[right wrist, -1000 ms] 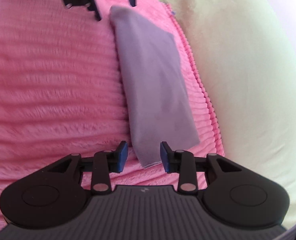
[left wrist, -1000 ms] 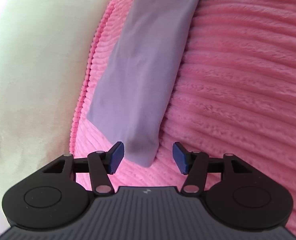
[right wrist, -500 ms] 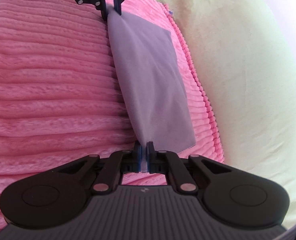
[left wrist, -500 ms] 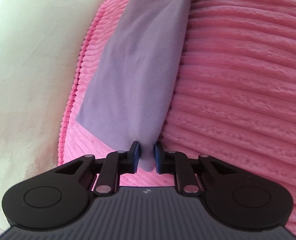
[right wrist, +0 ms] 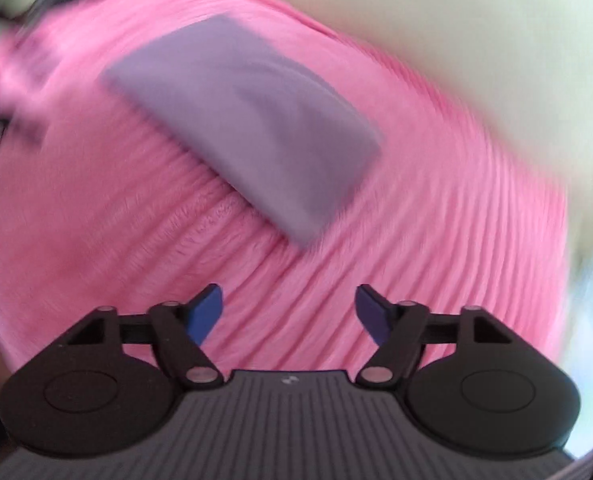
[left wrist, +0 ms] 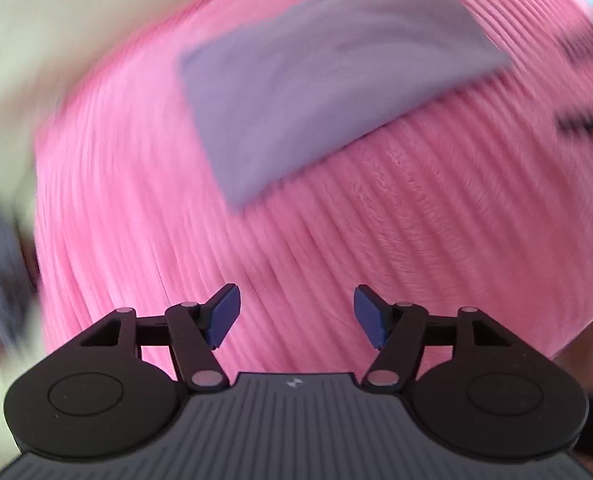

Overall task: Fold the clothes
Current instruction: 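Open both grippers and release the folded lilac tank top on the blanket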

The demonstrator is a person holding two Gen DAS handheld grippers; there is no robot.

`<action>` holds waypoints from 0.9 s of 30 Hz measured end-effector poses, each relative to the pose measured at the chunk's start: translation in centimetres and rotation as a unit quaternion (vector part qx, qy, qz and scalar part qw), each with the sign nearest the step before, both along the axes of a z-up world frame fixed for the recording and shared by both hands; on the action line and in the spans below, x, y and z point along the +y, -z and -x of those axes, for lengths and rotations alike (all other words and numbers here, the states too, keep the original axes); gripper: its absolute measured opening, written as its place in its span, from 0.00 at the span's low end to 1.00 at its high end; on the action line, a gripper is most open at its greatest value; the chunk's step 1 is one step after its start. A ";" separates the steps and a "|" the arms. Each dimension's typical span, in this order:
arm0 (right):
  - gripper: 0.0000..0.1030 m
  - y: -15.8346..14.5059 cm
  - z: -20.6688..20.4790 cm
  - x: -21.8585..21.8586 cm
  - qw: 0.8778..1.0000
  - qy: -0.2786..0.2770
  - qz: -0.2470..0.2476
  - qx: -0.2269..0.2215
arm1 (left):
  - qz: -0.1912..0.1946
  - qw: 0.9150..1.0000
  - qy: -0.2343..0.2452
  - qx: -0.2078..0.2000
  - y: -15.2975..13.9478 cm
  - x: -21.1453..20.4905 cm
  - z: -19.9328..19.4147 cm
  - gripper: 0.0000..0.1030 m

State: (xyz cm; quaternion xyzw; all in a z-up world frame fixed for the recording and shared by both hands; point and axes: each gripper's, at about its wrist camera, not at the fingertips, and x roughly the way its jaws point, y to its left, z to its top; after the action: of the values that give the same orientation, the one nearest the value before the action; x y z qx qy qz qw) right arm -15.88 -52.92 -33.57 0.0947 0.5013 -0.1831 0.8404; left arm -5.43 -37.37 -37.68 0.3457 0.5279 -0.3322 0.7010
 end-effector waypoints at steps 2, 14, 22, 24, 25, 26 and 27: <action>0.74 -1.0 2.1 -0.6 0.995 0.077 -0.059 -0.020 | 0.004 0.997 -0.066 0.034 -0.6 -0.3 -0.8 0.66; 0.83 -5.4 2.8 2.0 0.963 0.211 -0.101 -0.133 | 0.033 0.991 -0.126 0.017 -3.0 -2.1 -3.3 0.71; 0.84 -6.6 2.4 5.5 0.961 0.228 -0.078 -0.137 | 0.040 0.992 -0.114 0.022 -3.9 0.5 -3.3 0.71; 0.84 -6.8 2.3 6.2 0.960 0.233 -0.074 -0.134 | 0.039 0.993 -0.107 0.019 -3.6 0.6 -3.5 0.71; 0.84 -6.9 2.3 6.6 0.960 0.235 -0.072 -0.133 | 0.039 0.993 -0.105 0.019 -3.7 0.7 -3.5 0.71; 0.84 -7.0 2.2 6.9 0.960 0.238 -0.069 -0.130 | 0.041 0.994 -0.102 0.020 -3.8 0.7 -3.6 0.71; 0.84 -7.0 2.2 7.1 0.960 0.237 -0.067 -0.131 | 0.046 0.994 -0.096 0.022 -4.0 0.8 -3.7 0.71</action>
State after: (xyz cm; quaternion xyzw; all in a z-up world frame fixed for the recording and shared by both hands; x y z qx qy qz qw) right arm -18.09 -45.77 -26.53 0.2899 0.3610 -0.3291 0.8230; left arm -1.73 -36.56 -33.73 0.2534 0.5584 -0.2947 0.7329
